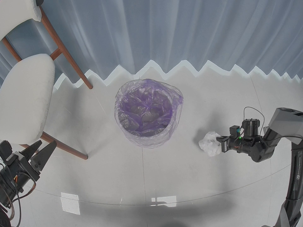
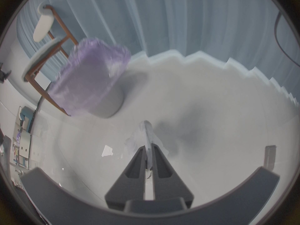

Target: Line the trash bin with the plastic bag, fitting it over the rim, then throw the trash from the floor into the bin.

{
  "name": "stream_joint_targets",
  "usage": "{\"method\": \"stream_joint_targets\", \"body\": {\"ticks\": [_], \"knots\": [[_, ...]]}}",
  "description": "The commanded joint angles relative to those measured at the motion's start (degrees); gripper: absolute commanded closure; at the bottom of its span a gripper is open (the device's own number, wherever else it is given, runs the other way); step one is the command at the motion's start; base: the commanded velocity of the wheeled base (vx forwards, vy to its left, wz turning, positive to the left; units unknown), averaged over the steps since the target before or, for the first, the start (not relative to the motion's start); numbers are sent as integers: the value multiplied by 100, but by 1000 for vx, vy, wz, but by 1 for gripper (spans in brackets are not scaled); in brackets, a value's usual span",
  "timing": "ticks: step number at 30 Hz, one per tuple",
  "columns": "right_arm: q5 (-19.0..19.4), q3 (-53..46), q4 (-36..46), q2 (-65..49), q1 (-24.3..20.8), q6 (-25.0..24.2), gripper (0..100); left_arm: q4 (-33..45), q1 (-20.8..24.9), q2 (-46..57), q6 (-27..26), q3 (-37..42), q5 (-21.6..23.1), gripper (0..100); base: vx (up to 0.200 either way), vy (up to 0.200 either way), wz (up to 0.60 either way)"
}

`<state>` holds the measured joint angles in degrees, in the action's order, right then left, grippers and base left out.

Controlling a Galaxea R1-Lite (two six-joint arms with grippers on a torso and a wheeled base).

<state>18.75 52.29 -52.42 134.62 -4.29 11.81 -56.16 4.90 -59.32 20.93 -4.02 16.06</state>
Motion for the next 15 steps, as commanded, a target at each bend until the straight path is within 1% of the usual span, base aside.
{"method": "stream_joint_targets", "body": {"ticks": [1, 3, 4, 5, 6, 7, 8, 9, 10, 12, 15], "knots": [[-29, -1528, -172, -2634, 148, -531, 100, 0, -86, 228, -54, 68, 12, 0, 0, 0, 0], [-29, -1651, -137, -2950, 86, -698, 100, 0, -77, 228, -63, 68, 12, 0, 0, 0, 0], [-20, -1766, -137, -3319, -125, -900, 100, 0, -77, 219, -98, 60, 12, 0, 0, 0, 0], [-20, -1766, -137, -3416, -248, -962, 100, 0, -86, 201, -116, 60, 12, 0, 0, 0, 0], [-38, -1669, -146, -3566, -529, -1067, 100, 0, -86, 184, -142, 24, 12, 0, 0, 0, 0], [-38, -1651, -146, -3574, -555, -1076, 100, 0, -86, 175, -142, 16, 12, 0, 0, 0, 0], [-100, -1370, -155, -3592, -889, -1102, 100, 0, -86, 140, -151, -99, 20, 0, 0, 0, 0], [-108, -1344, -146, -3583, -916, -1102, 100, 0, -86, 140, -151, -116, 20, 0, 0, 0, 0], [-284, -1115, -146, -3522, -1285, -1120, 100, 9, -86, 34, -142, -327, 20, 0, 0, 0, 0], [-434, -896, -146, -3372, -1645, -1172, 100, 0, -103, -159, -142, -565, 3, 0, 0, 0, 0], [-521, -465, -172, -2968, -2111, -1216, 100, 0, -235, -379, -151, -872, 12, 0, 0, 0, 0]]}}
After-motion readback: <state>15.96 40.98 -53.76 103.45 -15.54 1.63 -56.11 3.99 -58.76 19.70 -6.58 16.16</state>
